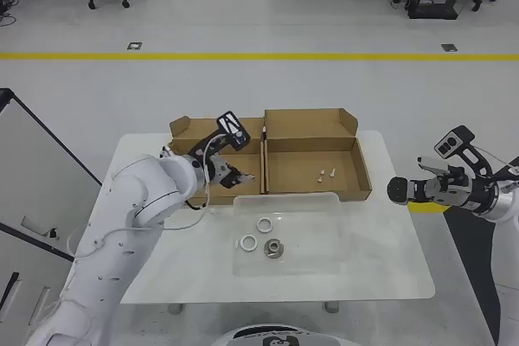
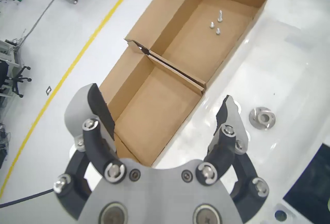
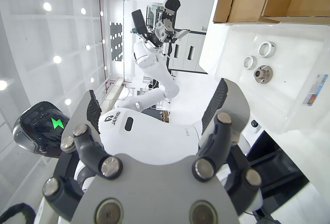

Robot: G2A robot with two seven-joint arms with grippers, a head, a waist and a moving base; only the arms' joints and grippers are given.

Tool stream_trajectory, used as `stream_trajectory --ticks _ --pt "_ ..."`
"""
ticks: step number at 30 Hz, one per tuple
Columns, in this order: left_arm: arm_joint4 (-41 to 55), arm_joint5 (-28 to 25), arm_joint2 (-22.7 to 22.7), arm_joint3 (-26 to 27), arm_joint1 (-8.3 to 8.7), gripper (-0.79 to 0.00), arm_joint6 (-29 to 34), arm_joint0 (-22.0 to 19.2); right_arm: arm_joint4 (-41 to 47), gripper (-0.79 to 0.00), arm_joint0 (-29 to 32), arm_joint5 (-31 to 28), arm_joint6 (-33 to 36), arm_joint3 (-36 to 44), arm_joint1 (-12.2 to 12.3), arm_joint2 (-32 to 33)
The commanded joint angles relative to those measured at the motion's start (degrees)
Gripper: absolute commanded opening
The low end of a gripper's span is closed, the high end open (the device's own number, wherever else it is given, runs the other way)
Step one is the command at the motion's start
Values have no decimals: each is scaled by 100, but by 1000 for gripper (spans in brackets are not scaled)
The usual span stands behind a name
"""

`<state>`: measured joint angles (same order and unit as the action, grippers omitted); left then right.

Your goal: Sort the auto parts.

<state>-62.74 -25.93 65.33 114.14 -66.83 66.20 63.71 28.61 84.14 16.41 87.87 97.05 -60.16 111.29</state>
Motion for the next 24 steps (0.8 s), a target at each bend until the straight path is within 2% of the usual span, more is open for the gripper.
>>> stream_trajectory --ticks 1,6,12,17,24 --pt "179 -64 -317 -111 -37 0 405 -327 0 0 0 0 0 0 0 0" --pt "486 -133 -936 -361 -135 0 1076 -973 0 0 0 0 0 0 0 0" --pt "937 68 -1804 -687 -159 0 1283 -1625 0 0 0 0 0 0 0 0" --pt "1252 192 -2430 -977 -98 0 1408 -2088 0 0 0 0 0 0 0 0" --pt "2001 37 -3104 -1018 88 0 1253 -2514 0 0 0 0 0 0 0 0"
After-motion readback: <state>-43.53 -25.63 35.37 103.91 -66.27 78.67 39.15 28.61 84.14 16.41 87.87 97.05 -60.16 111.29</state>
